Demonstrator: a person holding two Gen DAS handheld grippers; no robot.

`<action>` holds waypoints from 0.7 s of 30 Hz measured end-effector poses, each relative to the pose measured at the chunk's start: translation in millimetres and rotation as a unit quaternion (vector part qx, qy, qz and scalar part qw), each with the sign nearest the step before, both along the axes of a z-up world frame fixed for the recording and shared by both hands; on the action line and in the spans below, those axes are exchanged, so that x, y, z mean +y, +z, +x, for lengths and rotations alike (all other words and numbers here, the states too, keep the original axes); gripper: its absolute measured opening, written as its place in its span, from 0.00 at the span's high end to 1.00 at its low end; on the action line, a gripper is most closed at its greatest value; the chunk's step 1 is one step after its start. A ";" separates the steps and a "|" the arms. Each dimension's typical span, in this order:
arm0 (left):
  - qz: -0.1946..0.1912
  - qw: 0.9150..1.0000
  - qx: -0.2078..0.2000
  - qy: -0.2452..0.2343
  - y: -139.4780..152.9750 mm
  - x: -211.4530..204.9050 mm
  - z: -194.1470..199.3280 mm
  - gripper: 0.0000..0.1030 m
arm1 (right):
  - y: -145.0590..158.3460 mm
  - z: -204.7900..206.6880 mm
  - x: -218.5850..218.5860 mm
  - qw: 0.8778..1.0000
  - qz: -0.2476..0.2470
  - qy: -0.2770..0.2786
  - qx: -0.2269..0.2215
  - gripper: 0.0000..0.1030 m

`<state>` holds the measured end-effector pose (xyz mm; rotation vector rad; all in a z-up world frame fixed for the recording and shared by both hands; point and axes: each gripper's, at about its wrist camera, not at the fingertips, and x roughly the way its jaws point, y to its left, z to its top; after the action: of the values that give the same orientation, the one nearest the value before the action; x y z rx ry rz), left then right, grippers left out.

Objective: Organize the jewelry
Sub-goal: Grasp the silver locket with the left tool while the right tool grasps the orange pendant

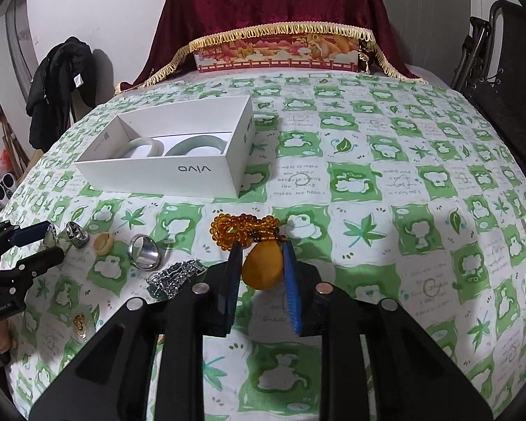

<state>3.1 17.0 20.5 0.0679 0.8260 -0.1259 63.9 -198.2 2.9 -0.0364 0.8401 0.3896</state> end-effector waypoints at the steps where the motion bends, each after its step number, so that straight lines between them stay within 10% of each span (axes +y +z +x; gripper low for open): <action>1: 0.000 1.000 -0.001 0.000 0.3 0.0 -0.2 0.53 | 0.6 -0.6 0.4 1.000 -0.001 0.000 -0.002 0.79; 21: 0.000 1.000 -0.014 0.002 5.2 0.5 -2.5 0.53 | 10.9 -8.5 -6.5 0.999 0.011 -0.005 -0.032 0.92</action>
<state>0.6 17.5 25.7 0.0680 0.7972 -0.1217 55.4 -204.7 13.8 -0.0235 0.7731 0.3860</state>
